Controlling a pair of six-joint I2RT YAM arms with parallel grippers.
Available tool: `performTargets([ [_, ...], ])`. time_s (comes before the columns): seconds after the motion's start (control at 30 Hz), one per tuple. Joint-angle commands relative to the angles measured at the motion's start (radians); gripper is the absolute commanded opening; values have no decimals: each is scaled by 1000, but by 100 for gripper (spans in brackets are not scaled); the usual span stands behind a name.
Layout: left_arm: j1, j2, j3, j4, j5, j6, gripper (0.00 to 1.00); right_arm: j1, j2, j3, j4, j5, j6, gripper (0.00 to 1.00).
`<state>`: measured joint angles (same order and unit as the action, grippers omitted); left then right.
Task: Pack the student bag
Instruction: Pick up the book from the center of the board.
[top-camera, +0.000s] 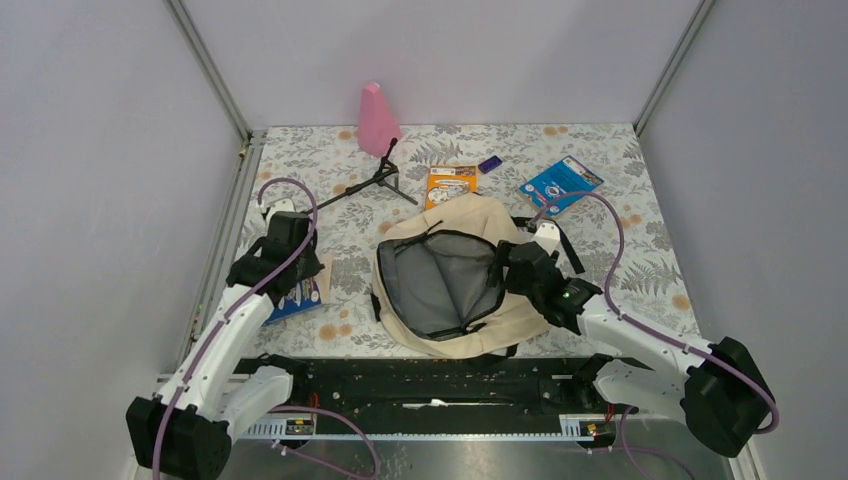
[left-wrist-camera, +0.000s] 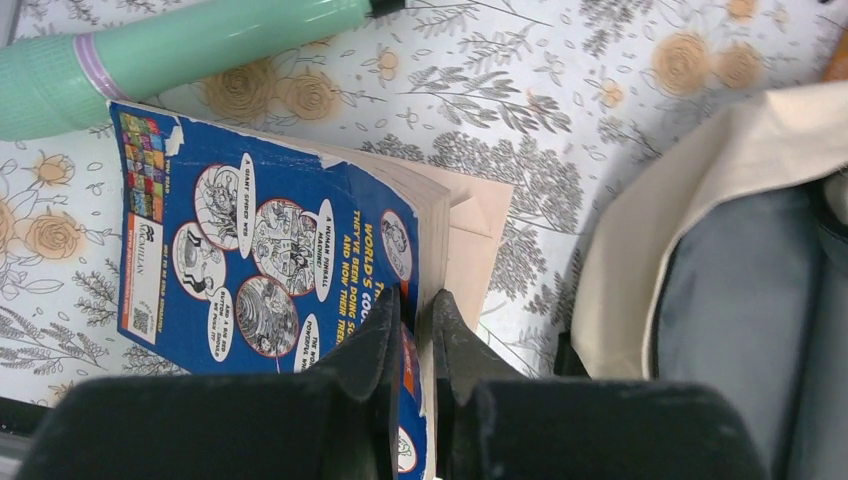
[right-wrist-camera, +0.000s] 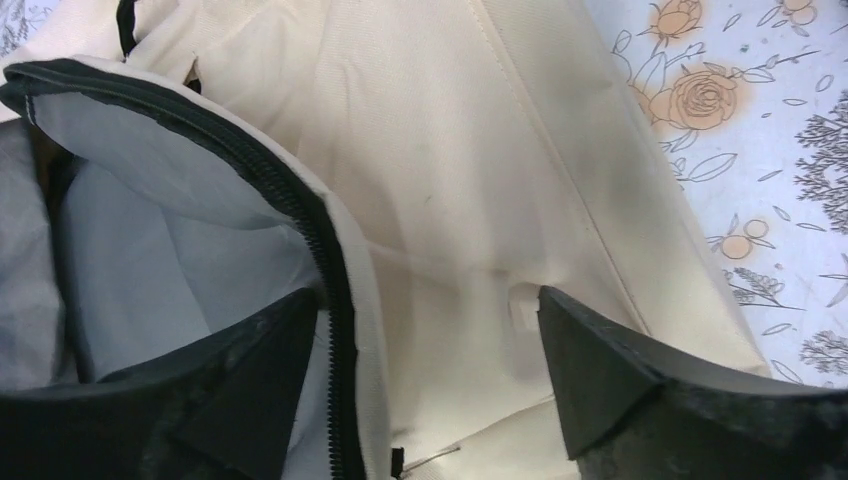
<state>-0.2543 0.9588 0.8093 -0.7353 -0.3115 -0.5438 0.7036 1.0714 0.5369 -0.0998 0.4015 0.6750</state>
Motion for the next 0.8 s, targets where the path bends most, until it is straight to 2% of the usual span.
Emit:
performTargets([
  [0.0,-2,-108,39,31,110,78,0,-9,-67,25,-62,53,-43,94],
  [0.13,-2,-203,70,40,173,113,0,-8,-168,39,-108,87,-92,100],
  [0.27,-2,-236,105,41,211,85,0,-8,-280,62,-116,69,-158,100],
  [0.47,-2,-263,110,107,293,-18,0,-6,-369,118,-116,-5,-138,97],
  [0.57,-2,-277,100,147,307,-74,0,-5,-353,157,-83,-127,-113,98],
  [0.67,-2,-288,65,201,349,-147,0,16,-272,208,-49,-232,-82,100],
  [0.77,-2,-289,11,268,375,-230,0,111,-175,248,12,-218,-89,100],
])
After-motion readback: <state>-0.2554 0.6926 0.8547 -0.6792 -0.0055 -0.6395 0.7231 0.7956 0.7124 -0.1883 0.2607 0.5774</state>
